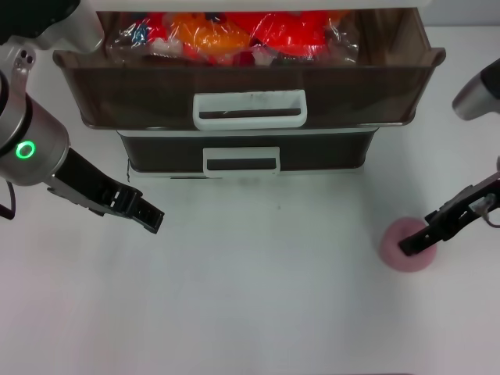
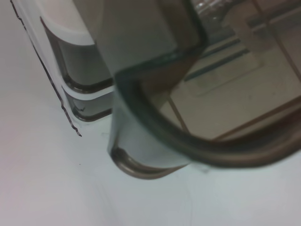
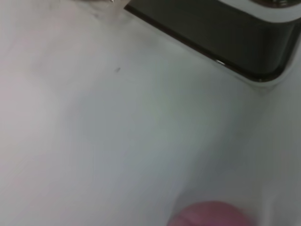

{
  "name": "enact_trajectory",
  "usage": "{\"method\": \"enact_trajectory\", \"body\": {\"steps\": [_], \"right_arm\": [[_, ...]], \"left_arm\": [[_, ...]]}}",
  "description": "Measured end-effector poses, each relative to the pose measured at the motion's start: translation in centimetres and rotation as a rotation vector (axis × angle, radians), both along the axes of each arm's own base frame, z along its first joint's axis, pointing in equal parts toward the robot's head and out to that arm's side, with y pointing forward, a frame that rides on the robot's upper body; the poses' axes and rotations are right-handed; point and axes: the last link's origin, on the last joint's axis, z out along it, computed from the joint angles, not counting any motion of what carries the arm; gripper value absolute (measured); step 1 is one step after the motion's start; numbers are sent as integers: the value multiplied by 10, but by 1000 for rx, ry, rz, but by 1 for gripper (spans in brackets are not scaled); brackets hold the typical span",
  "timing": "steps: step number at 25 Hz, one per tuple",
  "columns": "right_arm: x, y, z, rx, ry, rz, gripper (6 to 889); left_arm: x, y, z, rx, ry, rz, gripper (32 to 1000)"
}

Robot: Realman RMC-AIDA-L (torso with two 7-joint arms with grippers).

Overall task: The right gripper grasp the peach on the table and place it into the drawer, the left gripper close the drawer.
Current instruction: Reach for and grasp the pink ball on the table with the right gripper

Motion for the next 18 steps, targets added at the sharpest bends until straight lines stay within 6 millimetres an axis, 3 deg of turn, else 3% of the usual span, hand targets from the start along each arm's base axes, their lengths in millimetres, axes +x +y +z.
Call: {"method": "enact_trajectory", "body": {"steps": [18], "right_arm": [[0,0,-6,-17,-8,16,733]], "left_arm": [[1,0,0,1,0,-2,876]]}}
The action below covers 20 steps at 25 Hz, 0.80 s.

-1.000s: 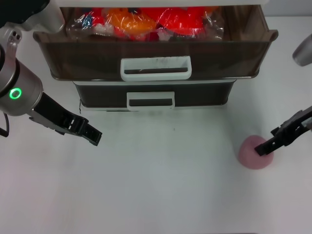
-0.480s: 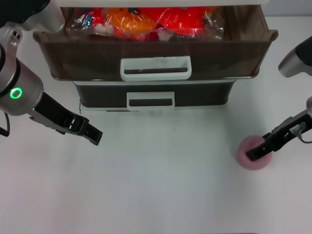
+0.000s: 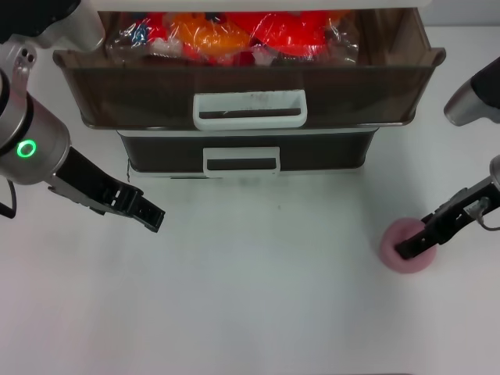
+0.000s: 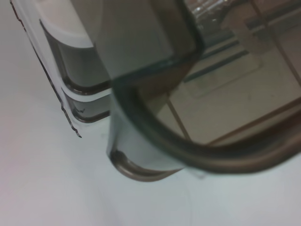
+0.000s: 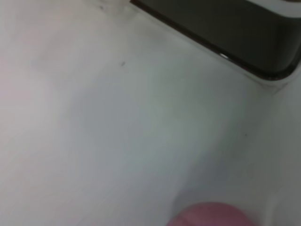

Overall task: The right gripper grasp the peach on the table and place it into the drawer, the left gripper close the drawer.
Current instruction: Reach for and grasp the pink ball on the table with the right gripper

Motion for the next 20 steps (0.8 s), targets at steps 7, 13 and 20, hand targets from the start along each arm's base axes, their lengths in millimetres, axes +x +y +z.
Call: {"method": "enact_trajectory", "body": {"steps": [7,13,20], "right_arm": [[0,-1,-4,-25,-18,14,723],[1,-1,-4,-19,-22,16,584],[0,0,-4,-19,-22,18,339]], "left_arm": [[1,0,0,2,-1,-3,876],[1,1,1,3,0,-3,877],[0,0,1,3,0,-2,877]]}}
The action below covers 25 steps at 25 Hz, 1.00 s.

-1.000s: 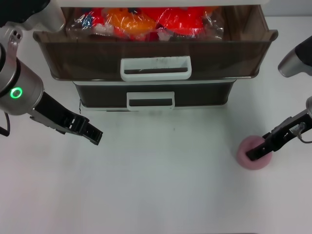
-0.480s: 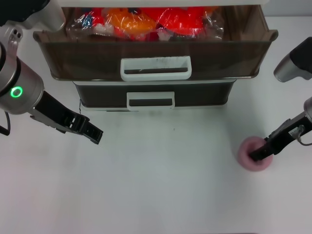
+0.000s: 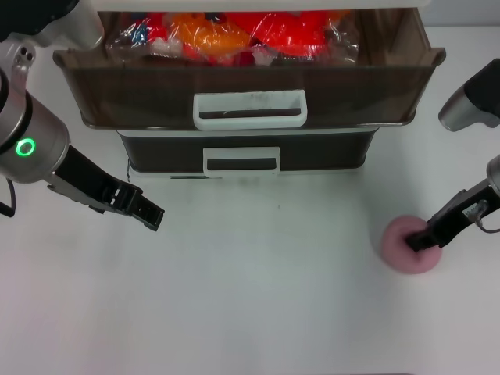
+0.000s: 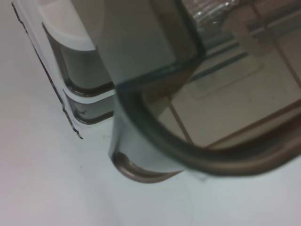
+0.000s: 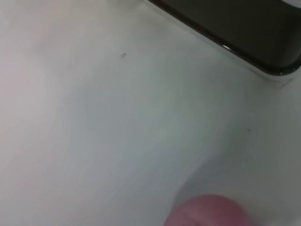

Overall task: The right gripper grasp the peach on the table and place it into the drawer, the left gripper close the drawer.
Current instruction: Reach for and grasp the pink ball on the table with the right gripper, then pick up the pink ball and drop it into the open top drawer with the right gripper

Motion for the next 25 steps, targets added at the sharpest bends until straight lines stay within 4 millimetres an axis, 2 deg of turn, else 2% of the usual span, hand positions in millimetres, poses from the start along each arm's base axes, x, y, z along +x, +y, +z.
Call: {"method": "enact_trajectory", "body": {"steps": [2,7,12,15,19,22,25], "right_arm": [[0,0,0,0,0,0,258],[1,-1,0,-1,-1,-2,162],[1,-1,3,3,-2,-3,116],[-1,1,14,32,-3,1,93],[-5,8,57,167,1,14,69],[-11,11,102,321,17,22,64],[-25,9,147,498,103,58,59]], "left_arm": [[0,0,0,1,0,0,876],[0,0,0,1,0,0,876],[-1,-1,0,0,0,4,876],[-2,-1,0,-2,2,6,877],[-2,-1,0,-2,2,6,877],[-2,-1,0,-2,2,5,877],[-2,-1,0,-2,3,4,877]]}}
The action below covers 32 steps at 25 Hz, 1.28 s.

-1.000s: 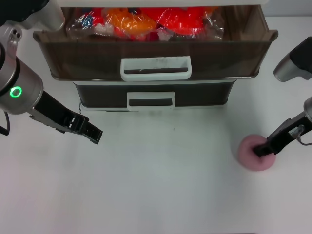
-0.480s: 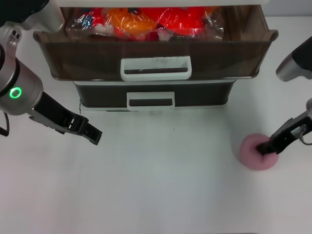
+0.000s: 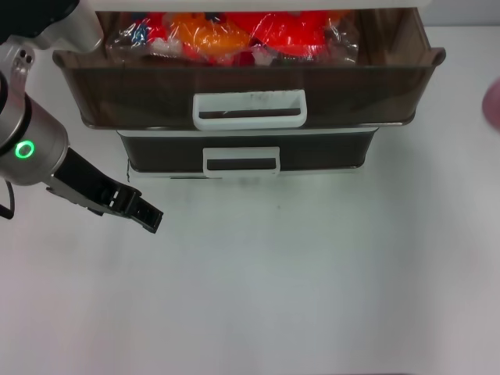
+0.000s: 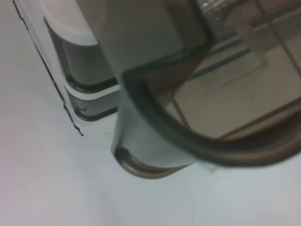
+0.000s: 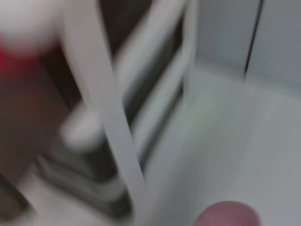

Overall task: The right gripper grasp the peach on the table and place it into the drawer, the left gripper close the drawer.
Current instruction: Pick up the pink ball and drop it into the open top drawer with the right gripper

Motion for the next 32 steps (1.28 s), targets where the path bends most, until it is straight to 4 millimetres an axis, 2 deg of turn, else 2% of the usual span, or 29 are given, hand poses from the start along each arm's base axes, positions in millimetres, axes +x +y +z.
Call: {"method": "enact_trajectory", "body": {"steps": [4,7,12,16,22,32], "right_arm": [[-39,-8,37,95,196,166,54],[-69,-7,48,88,301,286,52],[-122,-7,27,-58,366,454,51],[-153,-7,9,-157,365,542,51],[-179,-5,-17,-261,338,599,52],[-183,0,-23,-254,319,614,53]], "left_arm": [[0,0,0,-1,0,-1,876],[0,0,0,-1,1,-1,876],[1,0,0,-1,0,-2,876],[3,1,-1,-4,0,-10,877],[4,1,-2,-5,-3,-11,877],[5,1,-2,-5,-6,-14,876]]}}
